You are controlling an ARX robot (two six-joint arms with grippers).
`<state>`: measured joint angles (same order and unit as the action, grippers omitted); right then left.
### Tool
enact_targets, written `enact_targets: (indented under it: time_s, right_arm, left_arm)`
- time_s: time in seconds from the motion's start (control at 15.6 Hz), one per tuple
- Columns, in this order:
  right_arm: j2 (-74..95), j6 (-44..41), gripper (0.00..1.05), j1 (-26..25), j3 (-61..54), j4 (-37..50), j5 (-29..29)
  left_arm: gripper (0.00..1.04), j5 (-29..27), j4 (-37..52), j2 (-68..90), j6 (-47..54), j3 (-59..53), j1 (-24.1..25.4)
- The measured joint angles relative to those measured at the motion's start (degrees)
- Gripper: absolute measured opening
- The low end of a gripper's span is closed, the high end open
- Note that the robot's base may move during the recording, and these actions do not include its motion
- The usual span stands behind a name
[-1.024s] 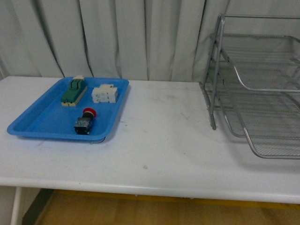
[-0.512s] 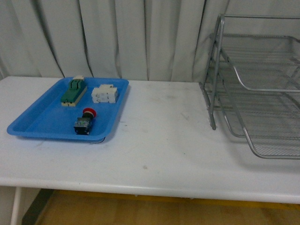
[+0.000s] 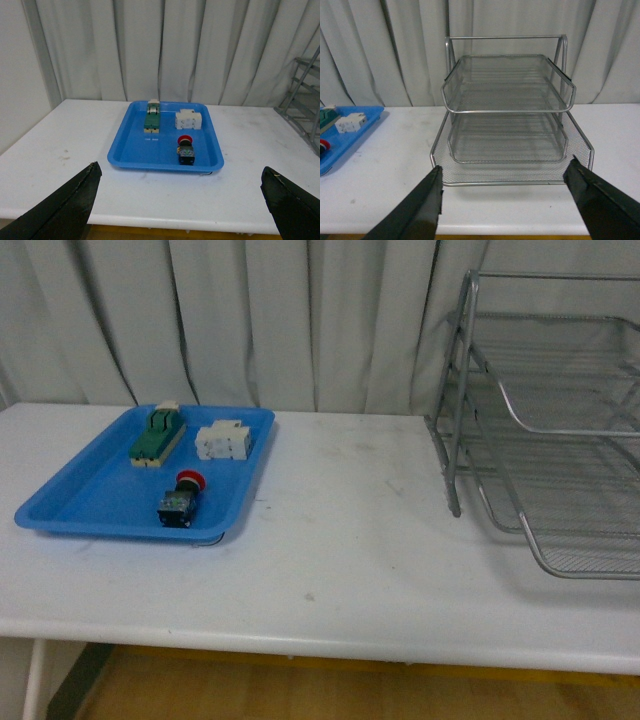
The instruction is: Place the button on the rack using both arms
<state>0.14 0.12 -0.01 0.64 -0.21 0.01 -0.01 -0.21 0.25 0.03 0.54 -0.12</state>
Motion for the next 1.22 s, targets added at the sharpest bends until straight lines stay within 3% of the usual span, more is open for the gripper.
enact_targets:
  time_s: [0.13, 0.19, 0.26, 0.32, 0.38, 0.45, 0.58, 0.64, 0.96, 1.22]
  right_arm:
    - [0.00, 0.00, 0.94, 0.00, 0.00, 0.00, 0.00]
    - [0.00, 0.02, 1.00, 0.00, 0.00, -0.02, 0.00]
    - [0.00, 0.02, 0.97, 0.00, 0.00, 0.00, 0.02]
    - [0.00, 0.02, 0.98, 0.00, 0.00, -0.02, 0.13]
    - [0.00, 0.00, 0.98, 0.00, 0.00, 0.07, -0.20]
    - [0.04, 0.02, 0.98, 0.00, 0.00, -0.04, 0.00]
    - [0.04, 0.00, 0.98, 0.00, 0.00, 0.00, 0.00]
    - [0.04, 0.00, 0.98, 0.00, 0.00, -0.02, 0.00]
    - [0.04, 0.00, 0.98, 0.00, 0.00, -0.02, 0.00]
    - [0.04, 0.00, 0.98, 0.00, 0.00, -0.02, 0.00]
  left_arm:
    - [0.98, 0.00, 0.00, 0.00, 0.00, 0.00, 0.00]
    - [0.98, 0.00, 0.00, 0.00, 0.00, 0.00, 0.00]
    - [0.98, -5.70, -8.55, 2.58, -3.48, 2.73, -2.05]
    - [0.98, -15.69, -16.39, 12.87, -10.64, 8.63, -6.60]
    - [0.98, -19.45, -12.22, 23.17, -17.62, 13.49, -4.83]
    - [0.98, -14.99, 4.87, 42.36, -20.57, 20.70, 2.01]
    - [0.98, -10.67, 16.39, 65.31, -17.35, 29.59, 1.97]
    - [0.98, -9.33, 17.92, 76.13, -14.95, 36.13, 1.42]
    - [0.98, -8.68, 8.66, 113.74, -6.73, 67.12, -1.29]
    - [0.98, -3.80, 3.96, 123.51, -5.99, 78.12, -1.29]
